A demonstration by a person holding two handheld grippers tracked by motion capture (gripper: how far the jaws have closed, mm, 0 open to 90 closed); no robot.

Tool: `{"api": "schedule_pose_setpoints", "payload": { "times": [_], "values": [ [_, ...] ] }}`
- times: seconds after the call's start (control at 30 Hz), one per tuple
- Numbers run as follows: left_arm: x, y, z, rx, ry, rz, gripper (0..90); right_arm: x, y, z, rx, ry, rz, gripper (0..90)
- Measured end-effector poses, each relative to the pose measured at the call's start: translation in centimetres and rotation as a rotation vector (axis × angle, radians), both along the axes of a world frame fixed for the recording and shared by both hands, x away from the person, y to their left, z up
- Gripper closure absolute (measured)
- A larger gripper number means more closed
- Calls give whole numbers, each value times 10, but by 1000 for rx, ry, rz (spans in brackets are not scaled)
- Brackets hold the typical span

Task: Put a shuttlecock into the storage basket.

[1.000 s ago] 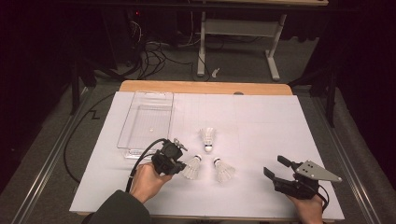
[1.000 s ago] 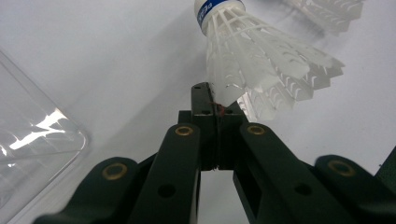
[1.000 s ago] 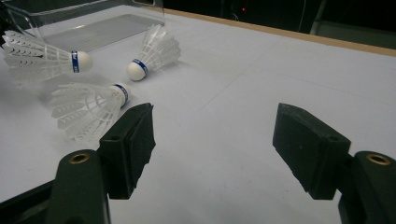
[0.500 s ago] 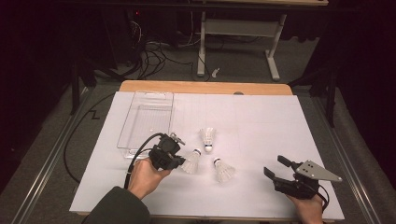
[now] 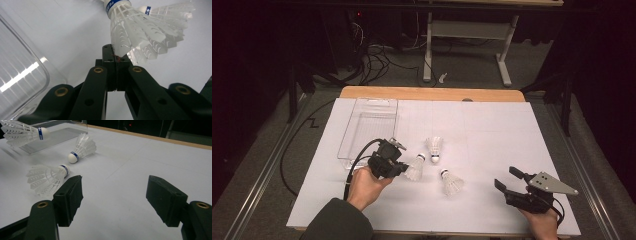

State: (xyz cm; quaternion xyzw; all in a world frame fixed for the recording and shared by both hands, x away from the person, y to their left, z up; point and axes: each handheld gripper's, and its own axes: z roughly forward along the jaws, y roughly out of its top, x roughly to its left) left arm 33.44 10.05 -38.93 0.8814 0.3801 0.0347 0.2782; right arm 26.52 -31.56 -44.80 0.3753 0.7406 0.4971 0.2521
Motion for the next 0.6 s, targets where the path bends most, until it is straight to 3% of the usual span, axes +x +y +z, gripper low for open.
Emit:
{"api": "schedule_pose_setpoints", "payload": {
  "times": [0.6],
  "values": [
    [2, 12, 7, -46, -23, 37, 896, 0, 0, 0, 0, 0, -1, 299]
  ]
}}
